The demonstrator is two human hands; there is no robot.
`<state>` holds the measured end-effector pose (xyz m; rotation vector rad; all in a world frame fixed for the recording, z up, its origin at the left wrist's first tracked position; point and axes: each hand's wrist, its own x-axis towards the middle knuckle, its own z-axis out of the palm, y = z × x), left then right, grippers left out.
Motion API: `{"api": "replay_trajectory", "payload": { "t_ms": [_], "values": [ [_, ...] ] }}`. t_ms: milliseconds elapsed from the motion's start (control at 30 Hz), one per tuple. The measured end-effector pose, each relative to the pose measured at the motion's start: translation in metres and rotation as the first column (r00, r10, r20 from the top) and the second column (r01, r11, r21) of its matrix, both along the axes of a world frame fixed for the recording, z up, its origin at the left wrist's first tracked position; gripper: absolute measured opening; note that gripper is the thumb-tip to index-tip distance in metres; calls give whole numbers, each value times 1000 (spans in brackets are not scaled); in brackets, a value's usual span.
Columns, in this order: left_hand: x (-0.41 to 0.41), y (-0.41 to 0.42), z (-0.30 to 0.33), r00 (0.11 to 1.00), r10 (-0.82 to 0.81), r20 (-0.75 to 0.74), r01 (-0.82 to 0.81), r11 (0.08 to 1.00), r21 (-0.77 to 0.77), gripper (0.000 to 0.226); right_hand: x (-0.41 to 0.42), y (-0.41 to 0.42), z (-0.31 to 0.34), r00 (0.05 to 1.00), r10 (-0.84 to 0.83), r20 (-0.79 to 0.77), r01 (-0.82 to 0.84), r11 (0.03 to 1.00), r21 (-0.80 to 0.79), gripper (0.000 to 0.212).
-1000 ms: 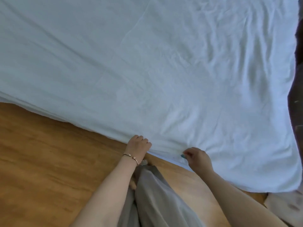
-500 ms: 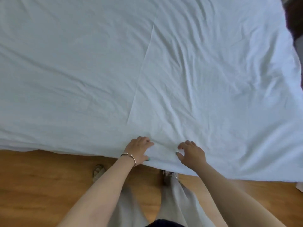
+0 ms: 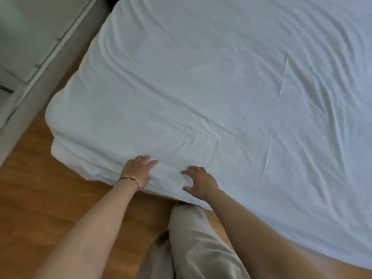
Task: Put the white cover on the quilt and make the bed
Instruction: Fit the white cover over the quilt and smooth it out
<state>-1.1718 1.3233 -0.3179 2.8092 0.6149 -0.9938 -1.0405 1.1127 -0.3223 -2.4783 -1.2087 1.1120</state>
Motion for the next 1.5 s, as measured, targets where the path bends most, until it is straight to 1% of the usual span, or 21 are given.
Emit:
{"api": "replay_trajectory", "payload": {
  "t_ms": [133, 267, 333, 400, 467, 533, 600, 667, 733, 767, 833, 900, 967, 1067, 1133, 1200, 1233, 1267, 1300, 1433, 1500],
  "values": [
    [-9, 63, 3, 992, 119, 48, -115, 990, -80, 49, -4, 79, -5, 997, 61, 40, -62, 998, 8, 60],
    [-10, 142, 5, 974, 220, 60, -209, 966, -152, 48, 0, 162, -13, 999, -12, 53, 11, 999, 34, 65],
    [-13, 189, 6, 964, 257, 62, -245, 957, -157, 52, -11, 203, -21, 993, 27, 114, -33, 998, 52, 62],
    [-23, 233, 5, 960, 279, 28, -274, 955, -109, 57, -30, 238, -30, 975, 158, 159, -166, 986, 36, 51],
    [-44, 275, 4, 959, 275, -70, -281, 954, -102, 58, -46, 269, -35, 975, 178, 131, -178, 984, -9, 44],
    [-67, 305, 2, 961, 246, -125, -266, 946, -187, 58, -51, 297, -37, 965, 207, 164, -211, 978, 6, 40],
    [-78, 326, 2, 975, 218, -42, -221, 941, -254, 55, -45, 333, -32, 956, 180, 232, -204, 975, 84, 42],
    [-80, 348, 0, 965, 248, 84, -221, 945, -242, 58, -41, 382, -25, 970, 69, 233, -106, 983, 150, 54],
    [-87, 371, -8, 943, 320, 86, -290, 923, -252, 69, -51, 429, -21, 985, 27, 171, -41, 996, 80, 65],
    [-93, 381, -14, 942, 334, 31, -312, 905, -289, 72, -62, 447, -20, 987, 71, 141, -72, 997, 3, 65],
    [-106, 389, -25, 957, 277, -88, -289, 879, -379, 70, -97, 463, -24, 963, 251, 98, -236, 961, -145, 60],
    [-117, 401, -27, 982, 158, -100, -186, 887, -423, 64, -133, 468, -28, 952, 299, 64, -282, 939, -197, 55],
    [-122, 425, -20, 998, 12, -69, -43, 884, -465, 57, -146, 475, -24, 985, 171, 30, -163, 972, -167, 51],
    [-121, 474, -3, 992, -125, -14, 102, 864, -492, 48, -146, 495, -8, 971, -235, 32, 237, 965, -108, 39],
    [-125, 496, 2, 995, -98, -15, 81, 889, -450, 42, -152, 517, 3, 837, -546, 23, 546, 835, -59, 37],
    [-133, 512, 11, 993, -78, -84, 38, 915, -401, 36, -169, 545, 9, 603, -793, -87, 791, 609, -64, 45],
    [-137, 520, 12, 986, -102, -133, 40, 915, -402, 35, -179, 561, 10, 508, -853, -118, 849, 519, -95, 49],
    [-141, 526, 12, 979, -125, -161, 47, 908, -416, 34, -188, 575, 10, 476, -872, -115, 863, 488, -127, 50],
    [-142, 534, 10, 977, -137, -162, 55, 902, -428, 33, -197, 586, 8, 495, -864, -93, 851, 504, -148, 51],
    [-119, 580, 0, 991, -67, -115, 8, 893, -450, 29, -208, 623, 8, 664, -744, 74, 741, 643, -192, 49],
    [-98, 605, -7, 990, -62, -127, -7, 877, -480, 26, -197, 641, 6, 646, -761, 57, 757, 628, -181, 48]
  ]
}}
